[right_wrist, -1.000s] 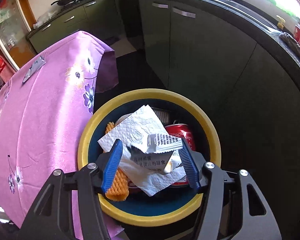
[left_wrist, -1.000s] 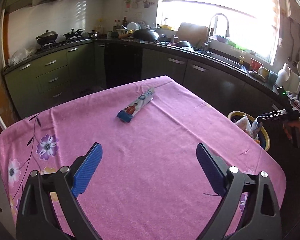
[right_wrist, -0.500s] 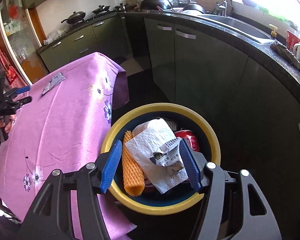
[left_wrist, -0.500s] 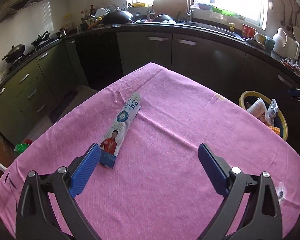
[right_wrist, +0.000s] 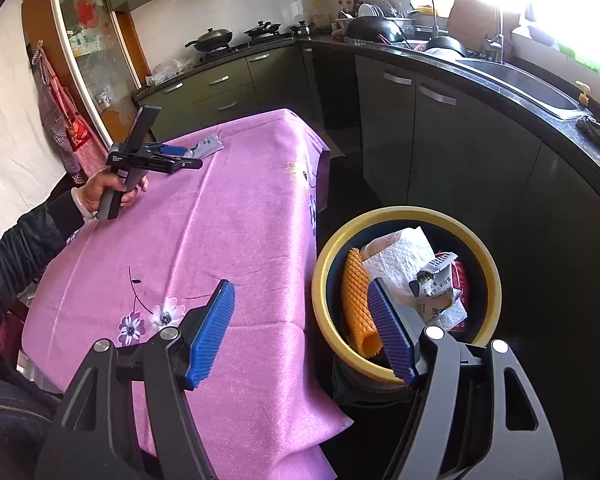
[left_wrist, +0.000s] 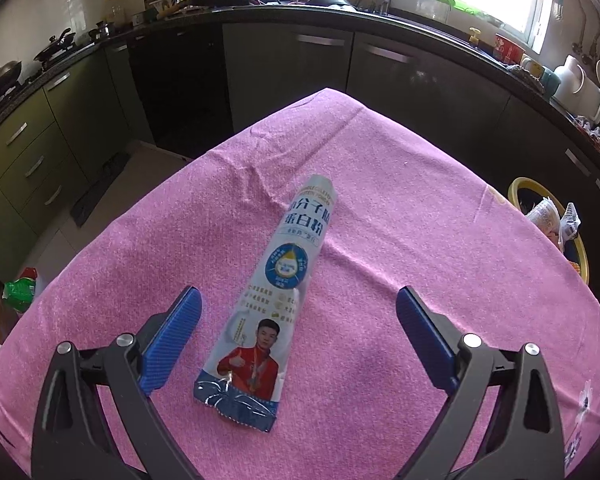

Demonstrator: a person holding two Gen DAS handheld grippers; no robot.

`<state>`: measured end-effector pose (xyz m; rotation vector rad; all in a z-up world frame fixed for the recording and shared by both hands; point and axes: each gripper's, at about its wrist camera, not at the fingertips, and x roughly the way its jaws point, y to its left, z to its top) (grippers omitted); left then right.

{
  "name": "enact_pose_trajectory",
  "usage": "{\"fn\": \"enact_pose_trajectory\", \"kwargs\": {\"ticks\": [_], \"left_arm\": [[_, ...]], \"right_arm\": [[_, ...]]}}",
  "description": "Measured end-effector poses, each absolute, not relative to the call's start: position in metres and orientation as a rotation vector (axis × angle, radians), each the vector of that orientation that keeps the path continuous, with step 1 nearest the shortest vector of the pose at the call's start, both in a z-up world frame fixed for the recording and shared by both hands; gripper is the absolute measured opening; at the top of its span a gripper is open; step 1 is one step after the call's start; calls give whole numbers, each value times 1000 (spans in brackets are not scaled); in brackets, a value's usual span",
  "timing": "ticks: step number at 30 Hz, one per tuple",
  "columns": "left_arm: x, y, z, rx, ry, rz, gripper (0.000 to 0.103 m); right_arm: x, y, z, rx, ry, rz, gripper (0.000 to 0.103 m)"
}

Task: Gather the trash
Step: 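Grasp the white-blue squeeze tube with the left gripper, then carry the tube over the bin and open the left gripper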

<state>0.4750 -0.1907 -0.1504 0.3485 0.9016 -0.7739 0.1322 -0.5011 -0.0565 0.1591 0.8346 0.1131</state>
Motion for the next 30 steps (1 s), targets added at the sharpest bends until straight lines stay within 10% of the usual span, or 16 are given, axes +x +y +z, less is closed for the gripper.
{"fn": "enact_pose_trajectory", "kwargs": {"ticks": [5,14,30], "left_arm": [[476,-192,-151,356,894,-789,84],[469,-183,-145,359,883,-728,29],[343,-236,-97,478,753,-797,25]], "right_arm": [[131,-495,-53,168,833,121,69],[126,-494,-52,185,821,139,69],[65,-507,-38,231,733,130,69]]}}
